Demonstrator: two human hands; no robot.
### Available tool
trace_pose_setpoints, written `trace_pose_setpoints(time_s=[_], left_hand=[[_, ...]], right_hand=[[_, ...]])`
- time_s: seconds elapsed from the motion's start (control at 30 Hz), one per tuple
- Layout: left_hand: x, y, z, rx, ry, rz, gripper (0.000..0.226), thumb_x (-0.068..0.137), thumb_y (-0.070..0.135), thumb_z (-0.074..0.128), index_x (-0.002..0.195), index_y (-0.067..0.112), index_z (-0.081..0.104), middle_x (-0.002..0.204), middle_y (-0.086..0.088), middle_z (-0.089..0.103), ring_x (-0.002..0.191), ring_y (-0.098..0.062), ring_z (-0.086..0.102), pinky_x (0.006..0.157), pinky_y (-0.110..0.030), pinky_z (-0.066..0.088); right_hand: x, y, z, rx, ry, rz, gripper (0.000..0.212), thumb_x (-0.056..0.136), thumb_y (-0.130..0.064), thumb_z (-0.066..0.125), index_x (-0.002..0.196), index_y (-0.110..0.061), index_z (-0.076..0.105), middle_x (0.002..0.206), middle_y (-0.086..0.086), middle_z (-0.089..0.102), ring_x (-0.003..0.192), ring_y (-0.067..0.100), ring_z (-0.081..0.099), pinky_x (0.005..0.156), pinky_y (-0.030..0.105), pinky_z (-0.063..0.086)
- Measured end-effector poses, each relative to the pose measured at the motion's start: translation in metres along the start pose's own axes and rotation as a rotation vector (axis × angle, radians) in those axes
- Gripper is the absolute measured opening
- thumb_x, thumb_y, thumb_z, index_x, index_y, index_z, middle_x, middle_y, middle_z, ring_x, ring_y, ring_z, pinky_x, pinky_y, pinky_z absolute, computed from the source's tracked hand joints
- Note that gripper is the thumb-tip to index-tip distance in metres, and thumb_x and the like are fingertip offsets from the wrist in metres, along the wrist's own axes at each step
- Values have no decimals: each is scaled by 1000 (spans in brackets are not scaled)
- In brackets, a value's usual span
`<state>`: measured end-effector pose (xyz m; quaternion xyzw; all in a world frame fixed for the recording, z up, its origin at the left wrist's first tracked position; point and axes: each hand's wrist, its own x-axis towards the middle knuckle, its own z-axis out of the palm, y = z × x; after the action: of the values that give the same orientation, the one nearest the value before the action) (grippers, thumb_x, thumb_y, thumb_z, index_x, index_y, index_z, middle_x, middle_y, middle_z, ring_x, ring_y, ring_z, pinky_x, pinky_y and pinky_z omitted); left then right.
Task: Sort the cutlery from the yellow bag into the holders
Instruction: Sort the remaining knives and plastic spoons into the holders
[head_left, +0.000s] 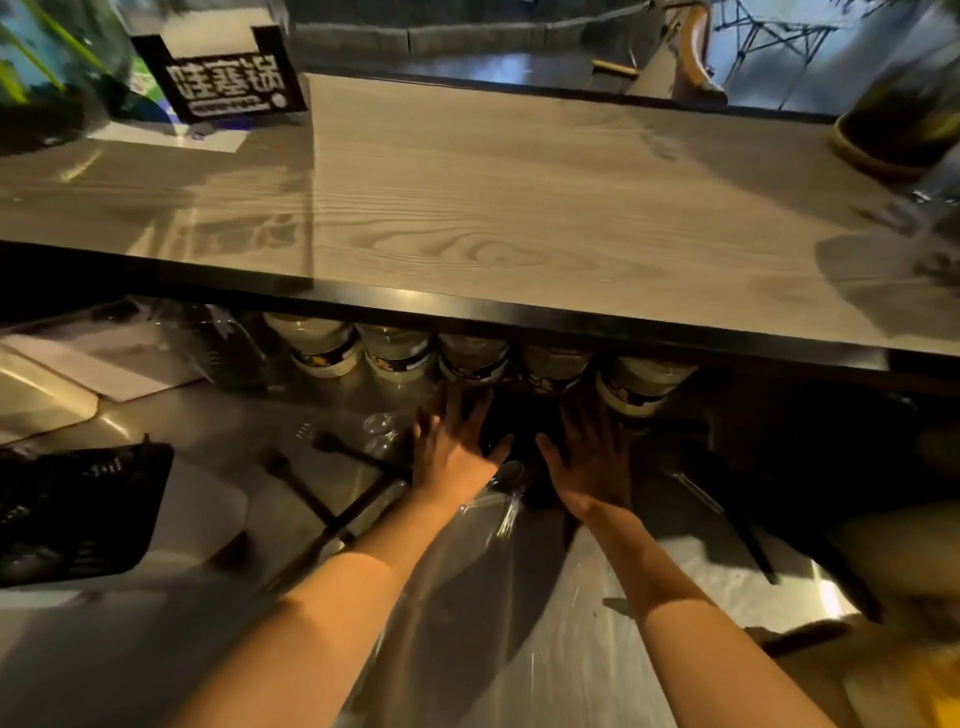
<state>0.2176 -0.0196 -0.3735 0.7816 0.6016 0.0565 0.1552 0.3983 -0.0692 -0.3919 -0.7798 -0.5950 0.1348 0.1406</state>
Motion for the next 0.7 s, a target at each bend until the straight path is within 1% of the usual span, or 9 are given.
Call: trace_pose_setpoints(time_s=[0.07, 0.2, 0.3, 0.37, 0.47, 0.53, 0.6, 0.67, 0.7], left_hand=[[0, -1, 6, 17, 24, 7, 79, 85, 69, 27, 154, 31, 31, 163, -8, 22, 148, -33, 24, 116, -57, 23], [-7, -7, 10, 18, -12, 18, 71, 95, 59, 43, 157, 30, 23, 163, -3, 26, 149, -31, 23, 119, -54, 21], [-24, -10, 6, 71, -76, 29, 69, 97, 62, 35, 156, 28, 25, 157, -7, 39, 147, -33, 28, 120, -51, 21], [-40, -14, 1, 98, -103, 27, 73, 94, 67, 22, 152, 24, 34, 149, -9, 49, 143, -32, 34, 118, -51, 23], [-65, -20, -1, 71, -53, 76, 81, 88, 70, 10, 151, 26, 36, 150, -4, 47, 143, -27, 35, 116, -51, 28], [-77, -26, 2, -9, -27, 88, 76, 90, 69, 17, 150, 28, 38, 150, -1, 47, 142, -24, 37, 115, -52, 31], [-84, -27, 0, -96, 25, 82, 68, 92, 66, 26, 143, 28, 49, 142, 1, 52, 133, -24, 46, 108, -52, 38], [-84, -24, -6, -69, 98, 71, 63, 92, 64, 28, 134, 27, 57, 137, 1, 55, 125, -24, 52, 105, -52, 38], [-80, -20, -10, -40, 106, 58, 63, 93, 64, 28, 134, 26, 57, 139, -1, 53, 127, -25, 50, 106, -52, 35]], right_hand=[[-3, 0, 4, -21, 28, 1, 82, 89, -66, 18, 152, -20, 42, 159, 8, 37, 151, 34, 24, 122, 54, 11], [-25, -4, 7, -35, -83, 31, 87, 85, -68, 9, 156, -24, 32, 164, 5, 26, 153, 30, 15, 123, 47, 5], [-47, -3, 8, 4, -2, 3, 72, 92, -59, 26, 148, -18, 48, 153, 11, 44, 143, 35, 37, 119, 51, 23], [-64, -4, 9, -27, 23, -13, 66, 96, -56, 29, 144, -18, 53, 148, 11, 50, 138, 35, 43, 115, 52, 31], [-94, -9, 8, -66, 21, 27, 63, 98, -56, 28, 138, -19, 59, 136, 10, 61, 130, 34, 52, 110, 52, 38], [-113, -11, 9, -73, 28, 16, 60, 99, -55, 29, 133, -19, 62, 126, 9, 65, 121, 33, 57, 107, 49, 37], [-122, -10, 10, -48, 63, -20, 55, 100, -51, 31, 130, -19, 64, 123, 6, 66, 118, 31, 57, 103, 45, 36], [-120, -9, 3, 26, 107, -30, 53, 100, -49, 32, 127, -19, 66, 120, 5, 66, 115, 30, 57, 96, 43, 40], [-115, -9, -2, 70, 130, -8, 54, 99, -49, 32, 126, -18, 67, 119, 5, 66, 113, 31, 57, 93, 42, 42]])
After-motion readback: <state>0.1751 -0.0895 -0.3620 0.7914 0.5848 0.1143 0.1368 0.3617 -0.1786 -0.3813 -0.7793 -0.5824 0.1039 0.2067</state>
